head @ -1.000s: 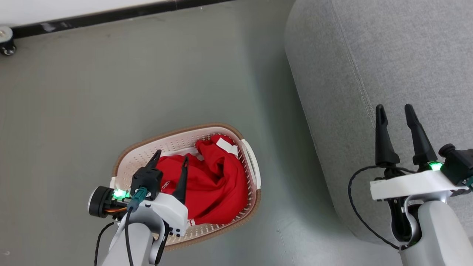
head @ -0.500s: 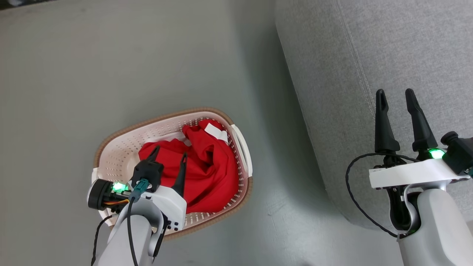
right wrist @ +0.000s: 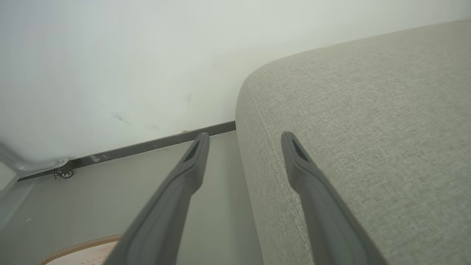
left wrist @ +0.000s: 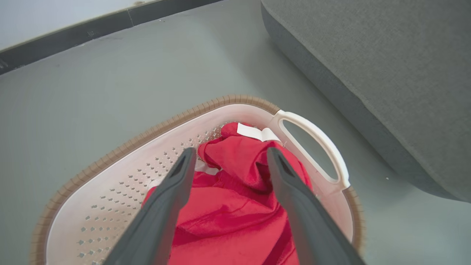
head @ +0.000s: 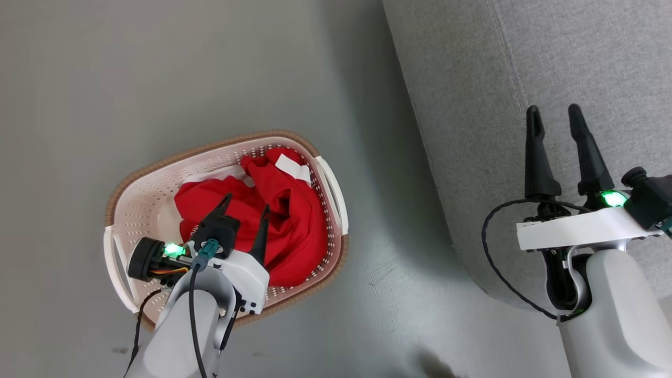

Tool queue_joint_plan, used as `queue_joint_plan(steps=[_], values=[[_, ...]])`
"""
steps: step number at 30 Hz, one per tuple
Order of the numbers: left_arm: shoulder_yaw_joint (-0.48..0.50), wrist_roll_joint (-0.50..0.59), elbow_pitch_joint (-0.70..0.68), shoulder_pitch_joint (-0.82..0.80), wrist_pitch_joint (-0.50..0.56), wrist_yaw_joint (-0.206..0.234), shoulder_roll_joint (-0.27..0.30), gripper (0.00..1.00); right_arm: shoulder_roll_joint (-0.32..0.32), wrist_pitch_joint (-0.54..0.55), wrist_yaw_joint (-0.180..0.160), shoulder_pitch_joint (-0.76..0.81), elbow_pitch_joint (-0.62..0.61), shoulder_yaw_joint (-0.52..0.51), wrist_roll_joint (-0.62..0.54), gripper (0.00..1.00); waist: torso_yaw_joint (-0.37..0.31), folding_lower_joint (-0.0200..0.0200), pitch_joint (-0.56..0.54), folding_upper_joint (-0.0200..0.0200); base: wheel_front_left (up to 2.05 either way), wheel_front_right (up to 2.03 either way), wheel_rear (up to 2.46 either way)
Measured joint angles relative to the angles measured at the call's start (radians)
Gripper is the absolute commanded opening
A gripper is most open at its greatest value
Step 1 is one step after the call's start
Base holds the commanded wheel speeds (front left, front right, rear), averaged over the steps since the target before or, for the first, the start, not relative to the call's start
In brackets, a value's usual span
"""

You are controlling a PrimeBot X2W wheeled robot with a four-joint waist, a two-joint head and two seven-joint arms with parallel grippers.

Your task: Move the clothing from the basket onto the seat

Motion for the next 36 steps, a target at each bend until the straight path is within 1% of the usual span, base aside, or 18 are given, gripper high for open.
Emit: queue_joint_plan(steps=[8,10,14,18,30,34,36], values=[[-0.008,0.013,0.043,-0.024,0.000,0.000,0.001,1.00,0.001,-0.007,0.000,-0.012,0.013,0.010,0.011,1.00,-0.020,-0.0001,0.043,0.0000,0.00,0.00,0.00],[-0.008,0.014,0.059,-0.035,0.000,-0.009,0.004,1.00,0.001,-0.007,0.000,-0.030,0.012,0.013,0.013,1.00,-0.025,-0.0001,0.052,0.0000,0.00,0.00,0.00],[-0.007,0.014,0.065,-0.052,0.000,-0.009,0.003,1.00,0.001,-0.007,0.001,-0.040,0.016,0.026,0.014,1.00,-0.035,-0.0001,0.069,0.0000,0.00,0.00,0.00],[-0.007,0.014,0.112,-0.065,0.000,-0.009,0.006,1.00,0.001,-0.007,0.001,-0.042,0.020,0.038,0.018,1.00,-0.047,0.0000,0.084,0.0000,0.00,0.00,0.00],[0.003,0.014,0.193,-0.086,0.011,-0.007,0.015,1.00,0.002,-0.007,0.001,-0.071,0.045,0.062,0.022,1.00,-0.062,0.0000,0.096,0.0000,0.00,0.00,0.00],[0.012,0.010,0.218,-0.104,0.028,0.007,0.022,1.00,0.002,-0.008,0.001,-0.081,0.044,0.061,0.022,1.00,-0.067,-0.0001,0.103,0.0000,0.00,0.00,0.00],[0.018,0.004,0.225,-0.109,0.028,0.007,0.023,1.00,0.002,-0.008,0.001,-0.081,0.044,0.060,0.026,1.00,-0.070,0.0000,0.107,0.0000,0.00,0.00,0.00]])
